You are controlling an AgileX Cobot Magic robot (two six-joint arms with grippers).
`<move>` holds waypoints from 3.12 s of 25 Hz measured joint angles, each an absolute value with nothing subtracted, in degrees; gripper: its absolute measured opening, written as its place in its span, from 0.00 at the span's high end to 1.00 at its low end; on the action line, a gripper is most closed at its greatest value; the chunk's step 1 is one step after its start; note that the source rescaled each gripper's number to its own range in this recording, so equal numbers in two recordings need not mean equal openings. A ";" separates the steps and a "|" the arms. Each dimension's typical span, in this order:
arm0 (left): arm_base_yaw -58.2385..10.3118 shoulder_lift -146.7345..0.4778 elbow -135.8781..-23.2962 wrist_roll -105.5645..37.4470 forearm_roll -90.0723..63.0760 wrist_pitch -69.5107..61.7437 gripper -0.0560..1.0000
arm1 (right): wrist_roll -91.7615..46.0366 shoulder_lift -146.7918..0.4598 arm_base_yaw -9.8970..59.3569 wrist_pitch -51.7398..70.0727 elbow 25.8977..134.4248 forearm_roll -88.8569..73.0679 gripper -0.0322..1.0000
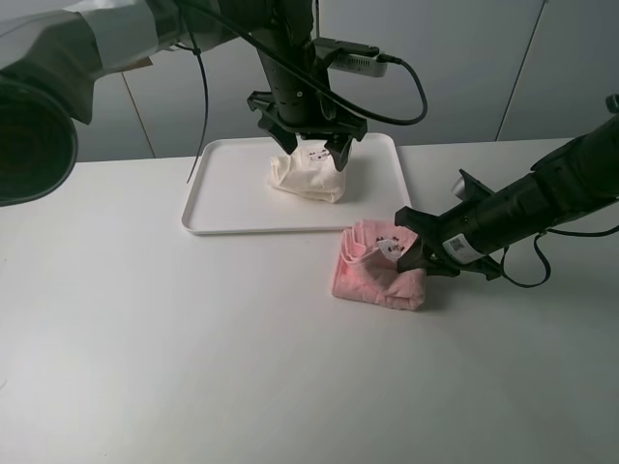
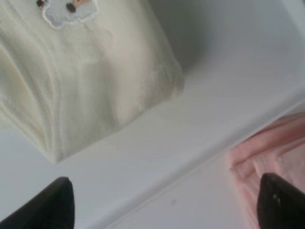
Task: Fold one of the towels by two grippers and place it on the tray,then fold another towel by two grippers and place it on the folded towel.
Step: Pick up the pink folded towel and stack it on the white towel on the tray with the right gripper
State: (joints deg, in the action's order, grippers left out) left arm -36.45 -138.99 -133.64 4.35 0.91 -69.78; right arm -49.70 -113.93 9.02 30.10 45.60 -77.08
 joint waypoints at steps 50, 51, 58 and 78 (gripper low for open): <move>-4.07 -103.24 -81.46 -22.47 -19.52 -62.39 0.01 | -23.72 -136.46 11.05 60.49 115.41 -65.59 0.86; -4.07 -103.11 -81.43 -22.47 -19.52 -62.50 0.01 | -23.62 -137.39 11.16 60.49 116.29 -65.59 0.86; -4.07 -102.58 -81.29 -22.58 -19.63 -63.21 0.01 | -22.23 -142.67 11.25 58.50 117.52 -64.73 0.86; -4.07 -102.58 -81.29 -22.58 -20.05 -63.93 0.01 | -17.94 -145.65 12.30 53.77 117.47 -56.01 0.03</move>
